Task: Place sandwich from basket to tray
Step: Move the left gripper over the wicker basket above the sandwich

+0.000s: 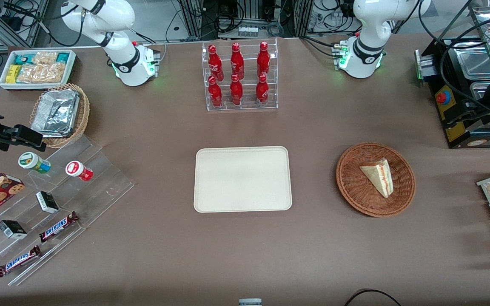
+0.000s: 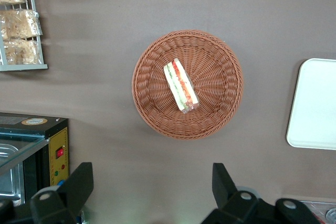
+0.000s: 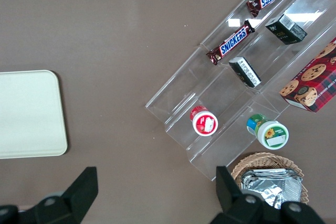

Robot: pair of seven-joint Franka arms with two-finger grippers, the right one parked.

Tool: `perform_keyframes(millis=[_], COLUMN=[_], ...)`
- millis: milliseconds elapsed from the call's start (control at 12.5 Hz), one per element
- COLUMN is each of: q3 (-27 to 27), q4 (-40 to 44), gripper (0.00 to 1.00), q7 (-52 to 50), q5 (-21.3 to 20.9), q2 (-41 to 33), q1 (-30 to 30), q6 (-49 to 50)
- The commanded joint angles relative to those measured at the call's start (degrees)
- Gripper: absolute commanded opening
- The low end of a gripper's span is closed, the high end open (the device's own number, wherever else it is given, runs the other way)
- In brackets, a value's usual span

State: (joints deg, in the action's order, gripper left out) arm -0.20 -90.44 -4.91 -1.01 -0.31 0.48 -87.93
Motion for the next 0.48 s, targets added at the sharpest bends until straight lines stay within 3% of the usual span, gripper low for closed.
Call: perform_keyframes(millis=[0,401], q3=[-0.1,0.2], q4=[2.1,-0.3], gripper=[1.0,1.0], q7=[0.8,0.9], q5=[0.5,1.4], q2=[0.9,1.0], q1=[0.0,0.0], q6=[0.8,0.9])
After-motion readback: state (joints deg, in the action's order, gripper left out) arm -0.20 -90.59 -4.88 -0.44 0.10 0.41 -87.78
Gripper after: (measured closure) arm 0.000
